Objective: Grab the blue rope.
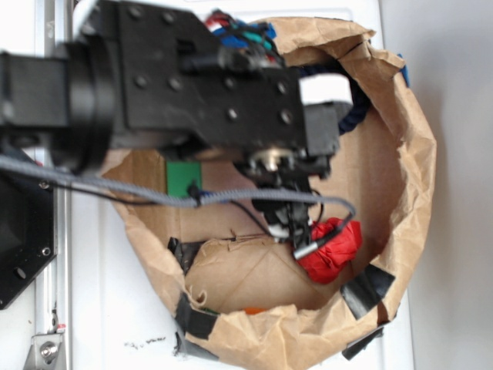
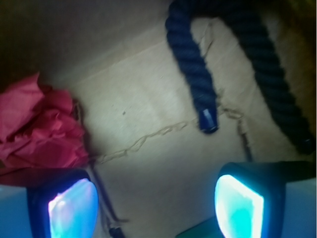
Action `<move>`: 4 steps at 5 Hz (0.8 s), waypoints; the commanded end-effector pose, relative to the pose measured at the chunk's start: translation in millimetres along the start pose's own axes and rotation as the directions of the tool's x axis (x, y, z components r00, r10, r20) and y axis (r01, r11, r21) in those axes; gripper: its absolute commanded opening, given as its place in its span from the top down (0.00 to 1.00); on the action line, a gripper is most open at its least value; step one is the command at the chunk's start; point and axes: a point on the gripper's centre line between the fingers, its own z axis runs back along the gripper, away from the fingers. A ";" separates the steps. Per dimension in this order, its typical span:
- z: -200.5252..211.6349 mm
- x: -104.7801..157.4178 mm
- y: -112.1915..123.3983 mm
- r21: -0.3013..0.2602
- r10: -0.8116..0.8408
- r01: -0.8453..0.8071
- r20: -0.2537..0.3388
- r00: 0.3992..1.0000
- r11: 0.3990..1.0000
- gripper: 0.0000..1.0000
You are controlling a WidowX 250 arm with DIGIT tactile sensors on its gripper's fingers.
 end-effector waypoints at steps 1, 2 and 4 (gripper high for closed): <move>6.6 40.6 15.8 0.008 0.012 -0.013 0.079 0.997 1.000 0.00; 6.4 49.3 18.0 0.012 0.007 -0.008 0.102 0.995 1.000 0.00; -6.5 48.1 10.8 0.005 -0.068 0.068 0.129 0.989 0.998 0.00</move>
